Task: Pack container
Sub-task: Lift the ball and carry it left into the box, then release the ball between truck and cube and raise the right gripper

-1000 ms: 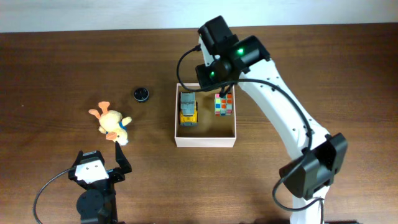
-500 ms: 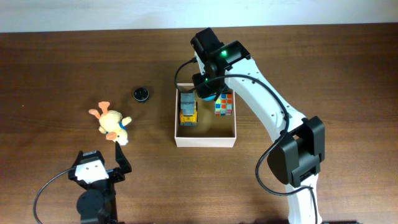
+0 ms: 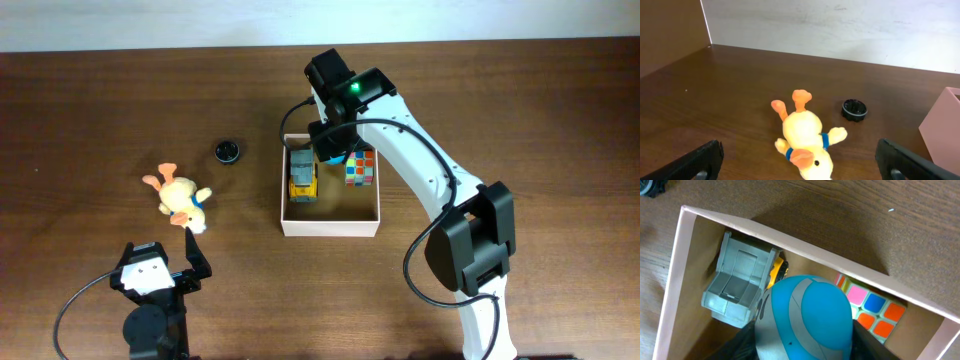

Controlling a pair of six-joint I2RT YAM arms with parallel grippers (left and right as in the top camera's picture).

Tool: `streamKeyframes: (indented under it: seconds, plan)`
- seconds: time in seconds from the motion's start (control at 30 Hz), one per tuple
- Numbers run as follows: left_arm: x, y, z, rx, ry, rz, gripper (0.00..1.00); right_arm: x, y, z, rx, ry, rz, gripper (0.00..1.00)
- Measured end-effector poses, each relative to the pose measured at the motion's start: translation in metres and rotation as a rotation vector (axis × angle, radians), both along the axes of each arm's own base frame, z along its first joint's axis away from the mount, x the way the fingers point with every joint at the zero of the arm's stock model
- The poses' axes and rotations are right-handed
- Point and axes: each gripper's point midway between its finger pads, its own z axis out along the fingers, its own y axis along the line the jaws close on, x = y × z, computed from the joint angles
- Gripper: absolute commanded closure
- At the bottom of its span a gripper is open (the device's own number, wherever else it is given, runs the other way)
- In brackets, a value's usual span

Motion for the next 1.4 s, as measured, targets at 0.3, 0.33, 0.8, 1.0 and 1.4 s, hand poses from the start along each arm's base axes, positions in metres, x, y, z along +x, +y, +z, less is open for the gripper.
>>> streamKeyframes:
  seconds: [0.3, 0.33, 0.8, 1.0, 1.4]
  plan:
    - [0.0, 0.0, 0.0, 0.0, 0.0, 0.0, 0.01, 0.0, 0.0, 0.0, 0.0, 0.0, -0.001, 0.4]
    - [0.0, 0.0, 0.0, 0.0, 0.0, 0.0, 0.01, 0.0, 0.0, 0.0, 0.0, 0.0, 0.0, 0.4]
    - [0.0, 0.0, 0.0, 0.0, 0.0, 0.0, 0.01, 0.0, 0.0, 0.0, 0.0, -0.002, 0.003, 0.35]
    - [0.0, 0.0, 0.0, 0.0, 0.0, 0.0, 0.01, 0.001, -0.002, 0.015, -0.007, -0.015, 0.007, 0.32]
    - [0.0, 0.0, 0.0, 0.0, 0.0, 0.0, 0.01, 0.049, -0.139, 0.141, -0.084, -0.299, -0.316, 0.06]
